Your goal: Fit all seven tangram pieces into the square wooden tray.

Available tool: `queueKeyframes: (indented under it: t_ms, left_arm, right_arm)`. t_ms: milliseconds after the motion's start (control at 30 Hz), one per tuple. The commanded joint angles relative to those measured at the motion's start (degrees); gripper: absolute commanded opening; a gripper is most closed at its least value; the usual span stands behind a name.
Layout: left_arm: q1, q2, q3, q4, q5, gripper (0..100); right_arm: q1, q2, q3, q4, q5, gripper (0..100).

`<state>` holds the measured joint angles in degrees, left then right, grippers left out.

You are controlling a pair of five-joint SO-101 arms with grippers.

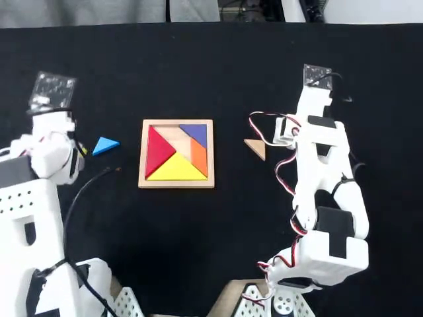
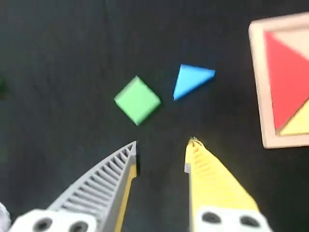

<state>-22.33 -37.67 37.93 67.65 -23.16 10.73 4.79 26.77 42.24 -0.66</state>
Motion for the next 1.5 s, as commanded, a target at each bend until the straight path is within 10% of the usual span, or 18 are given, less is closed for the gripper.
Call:
queueKeyframes:
  t_ms: [0, 467, 700, 867, 1467]
  left_arm:
    - [-2.42, -0.7, 2.51, 0.0, 3.96, 17]
    - [-8.84, 1.23, 30.81, -21.27, 8.79, 17]
    - [-9.36, 1.23, 31.43, -21.54, 8.79, 17]
    - [-8.66, 1.32, 31.87, -22.68, 8.97, 17]
    - [-7.34, 1.32, 32.31, -22.77, 8.97, 17]
  right_arm:
    - [-0.35, -0.4, -1.36, -1.32, 0.18, 1.1]
    - [-7.56, -10.42, -6.46, 18.73, 6.86, 1.3]
    - [-12.31, -5.14, -7.6, 17.85, 11.96, 12.9]
    - [-11.52, 4.97, -20.62, 19.08, 7.56, 0.7]
    - [-11.87, 28.88, -42.42, 25.58, 6.24, 2.8]
